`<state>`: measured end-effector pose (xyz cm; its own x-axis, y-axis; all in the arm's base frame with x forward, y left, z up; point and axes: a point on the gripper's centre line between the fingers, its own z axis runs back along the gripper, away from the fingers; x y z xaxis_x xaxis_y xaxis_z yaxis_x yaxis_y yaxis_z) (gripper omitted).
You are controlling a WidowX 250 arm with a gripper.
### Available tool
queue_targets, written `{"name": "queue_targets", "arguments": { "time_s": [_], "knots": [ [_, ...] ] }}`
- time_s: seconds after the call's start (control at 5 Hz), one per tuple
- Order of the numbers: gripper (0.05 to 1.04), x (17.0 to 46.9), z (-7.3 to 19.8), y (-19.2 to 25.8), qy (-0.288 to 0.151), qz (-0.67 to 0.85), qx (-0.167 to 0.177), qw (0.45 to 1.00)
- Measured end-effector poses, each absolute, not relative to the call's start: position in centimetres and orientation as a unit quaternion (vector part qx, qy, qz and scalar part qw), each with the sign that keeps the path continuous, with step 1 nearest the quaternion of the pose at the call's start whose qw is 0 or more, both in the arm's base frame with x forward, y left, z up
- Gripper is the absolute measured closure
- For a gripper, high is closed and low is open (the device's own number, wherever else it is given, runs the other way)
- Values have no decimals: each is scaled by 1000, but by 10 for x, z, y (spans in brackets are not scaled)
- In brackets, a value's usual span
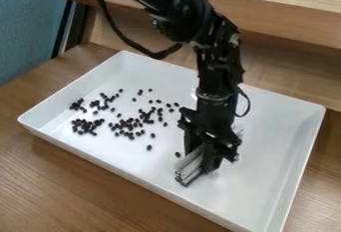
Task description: Sweep into pile
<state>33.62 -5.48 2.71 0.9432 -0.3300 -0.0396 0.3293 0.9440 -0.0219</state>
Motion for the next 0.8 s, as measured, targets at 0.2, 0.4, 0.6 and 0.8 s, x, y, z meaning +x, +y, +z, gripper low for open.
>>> {"name": "queue_targets", "arguments": {
  "time_s": [0.2,0.4,0.6,0.8],
  "knots": [
    [679,335,28,-52,18,-178,0,984],
    [679,335,27,-42,22,-178,5,984],
    [679,332,25,-23,24,-167,6,986],
    [679,332,26,0,18,-154,6,988]
  ]
}}
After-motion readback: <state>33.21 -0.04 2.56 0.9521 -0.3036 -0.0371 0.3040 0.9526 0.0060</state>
